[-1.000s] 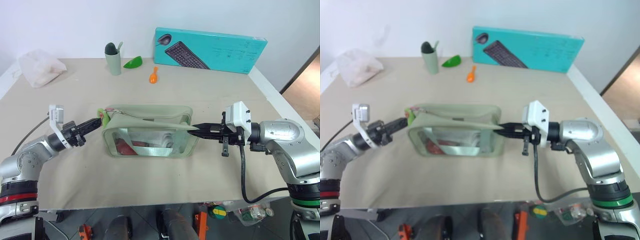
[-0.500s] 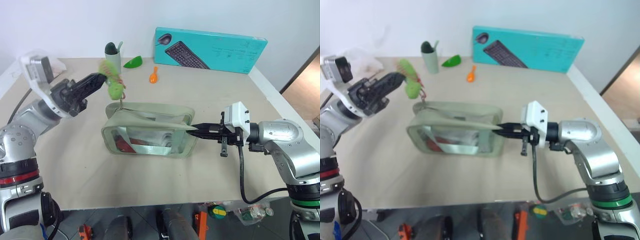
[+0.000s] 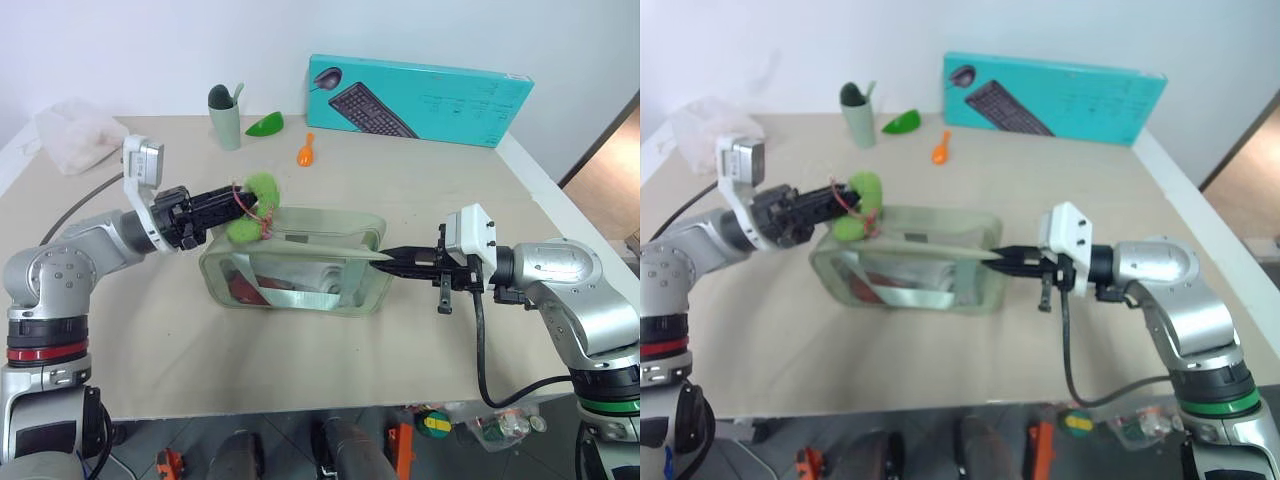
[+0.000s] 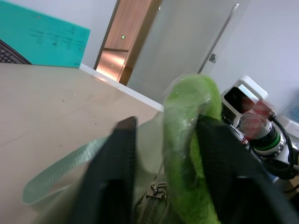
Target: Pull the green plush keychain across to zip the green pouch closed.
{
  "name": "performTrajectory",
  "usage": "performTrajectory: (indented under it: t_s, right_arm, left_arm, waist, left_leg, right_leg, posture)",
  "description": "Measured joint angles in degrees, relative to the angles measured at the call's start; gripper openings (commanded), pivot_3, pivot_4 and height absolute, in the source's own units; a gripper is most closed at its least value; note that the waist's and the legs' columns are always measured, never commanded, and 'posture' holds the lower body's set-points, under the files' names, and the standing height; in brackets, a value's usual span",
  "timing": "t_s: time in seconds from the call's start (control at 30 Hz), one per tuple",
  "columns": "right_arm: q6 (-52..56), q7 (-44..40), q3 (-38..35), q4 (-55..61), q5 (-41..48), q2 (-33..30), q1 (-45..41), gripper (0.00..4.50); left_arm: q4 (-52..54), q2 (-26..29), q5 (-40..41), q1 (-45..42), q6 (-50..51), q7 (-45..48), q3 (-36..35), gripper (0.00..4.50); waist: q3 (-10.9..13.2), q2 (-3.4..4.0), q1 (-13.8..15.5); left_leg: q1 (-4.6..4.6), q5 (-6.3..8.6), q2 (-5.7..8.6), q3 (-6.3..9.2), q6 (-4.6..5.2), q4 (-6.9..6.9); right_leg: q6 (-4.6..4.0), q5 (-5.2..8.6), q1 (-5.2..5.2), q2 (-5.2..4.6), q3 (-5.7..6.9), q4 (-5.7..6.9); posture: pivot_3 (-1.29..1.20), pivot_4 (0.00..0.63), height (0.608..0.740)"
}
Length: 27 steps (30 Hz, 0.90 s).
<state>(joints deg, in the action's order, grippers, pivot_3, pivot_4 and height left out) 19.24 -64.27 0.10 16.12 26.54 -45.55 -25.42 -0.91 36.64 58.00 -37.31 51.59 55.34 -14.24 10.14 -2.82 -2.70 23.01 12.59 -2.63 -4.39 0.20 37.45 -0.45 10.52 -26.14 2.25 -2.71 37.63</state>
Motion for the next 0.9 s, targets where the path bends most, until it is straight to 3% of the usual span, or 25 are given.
performTrajectory:
  t_s: [0.27,0.47,0.63,0.9]
  right_arm:
    - [0.36,0.42,0.00,0.21,0.01,0.00,0.01,0.00]
    - [0.44,0.38,0.16,0.27,0.02,0.06,-0.14,0.00]
    - [0.57,0.38,0.21,0.25,0.01,0.12,-0.29,0.00]
    - [0.59,0.41,0.25,0.22,-0.05,0.45,-0.29,0.00]
  left_arm:
    - [0.26,0.11,6.45,-0.27,2.09,0.03,-5.31,3.02]
    - [1.83,5.49,8.31,4.57,3.41,1.87,-8.94,3.02]
    - [2.93,11.97,6.27,14.23,1.95,7.58,-12.43,3.02]
    - [3.86,10.94,0.34,19.79,-1.38,10.13,-8.02,3.02]
  waist:
    - [0.00,0.00,-0.01]
    - [0.00,0.00,-0.08]
    - [0.00,0.00,0.00]
    - [0.00,0.01,0.05]
  left_leg:
    - [0.00,0.00,-0.01,0.01,0.00,0.00]
    - [-0.01,0.00,-0.04,0.00,0.00,-0.02]
    - [-0.02,0.00,-0.05,0.00,-0.01,-0.07]
    - [-0.03,0.00,-0.04,-0.11,-0.01,0.01]
  right_leg:
    - [0.01,0.00,0.00,-0.01,0.02,0.00]
    - [-0.16,0.10,-0.03,0.02,0.01,0.00]
    - [-0.37,0.23,-0.05,-0.04,0.06,0.00]
    - [-0.47,0.29,-0.06,-0.11,0.04,0.00]
  posture:
    - [0.00,0.150,0.740]
    - [0.00,0.150,0.740]
    - [0.00,0.150,0.740]
    - [0.00,0.150,0.740]
